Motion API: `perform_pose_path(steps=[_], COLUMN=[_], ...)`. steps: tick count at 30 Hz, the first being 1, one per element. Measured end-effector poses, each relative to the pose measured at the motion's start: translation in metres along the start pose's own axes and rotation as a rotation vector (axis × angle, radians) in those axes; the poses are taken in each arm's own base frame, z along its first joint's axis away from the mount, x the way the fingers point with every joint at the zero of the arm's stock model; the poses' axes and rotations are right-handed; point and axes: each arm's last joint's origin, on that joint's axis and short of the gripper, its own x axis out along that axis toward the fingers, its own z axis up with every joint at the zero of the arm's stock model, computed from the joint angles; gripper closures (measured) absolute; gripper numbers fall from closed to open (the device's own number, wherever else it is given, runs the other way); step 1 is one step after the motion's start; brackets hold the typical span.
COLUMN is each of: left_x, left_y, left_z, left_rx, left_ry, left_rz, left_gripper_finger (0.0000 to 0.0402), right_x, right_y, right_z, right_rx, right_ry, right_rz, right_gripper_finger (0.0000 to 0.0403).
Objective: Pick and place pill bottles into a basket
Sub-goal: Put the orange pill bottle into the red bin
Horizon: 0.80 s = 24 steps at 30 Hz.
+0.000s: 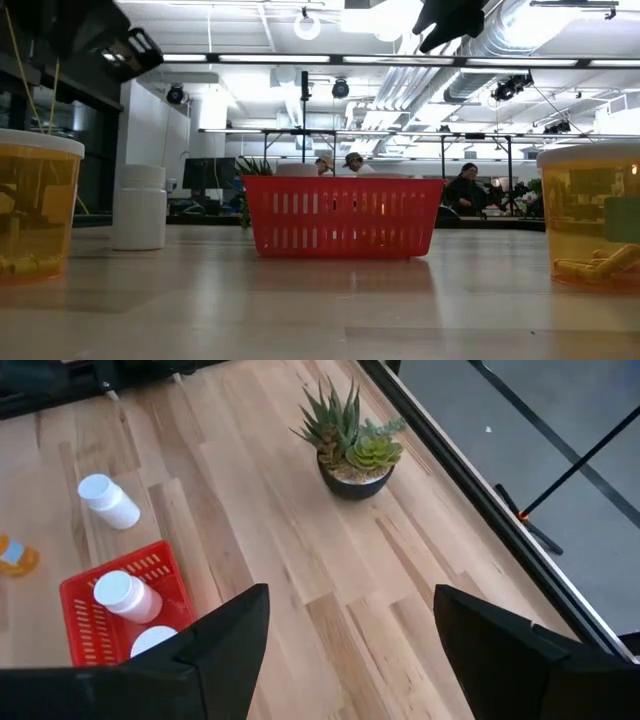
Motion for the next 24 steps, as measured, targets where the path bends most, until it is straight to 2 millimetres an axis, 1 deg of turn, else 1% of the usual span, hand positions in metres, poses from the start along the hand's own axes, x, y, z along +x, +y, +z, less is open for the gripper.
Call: perform_pose_path(steps=[3,6,12,14,17,24], left_x=[0.015,0.024,0.027,0.026,0.026,0.026], left_y=[-0.001,0.000,-0.002,-0.003,-0.003,-0.001], left_z=[0.003,0.007,0.016,0.020,0.023,0.024], left_rx=[0.008,0.010,-0.012,-0.027,-0.055,-0.128], left_ry=[0.026,0.022,-0.063,-0.100,-0.129,-0.161], left_rz=[-0.003,-0.017,-0.044,-0.049,-0.044,0.029], left_gripper_finger=[0.0286,0.0286,0.0286,0.0278,0.0248,0.0141], right_x=[0.000,0.000,0.000,0.000,0.000,0.000], right_y=[0.000,0.000,0.000,0.000,0.000,0.000], right_z=[0.000,0.000,-0.001,-0.001,-0.002,-0.002], right_rx=[-0.008,-0.014,-0.022,-0.022,-0.023,-0.043], right_ry=[0.001,0.006,0.014,0.016,0.020,0.028], right_rz=[0.001,0.006,0.005,0.005,0.005,0.019], right_gripper_finger=[0.0130,0.0130,0.0130,0.0130,0.0130,0.0130])
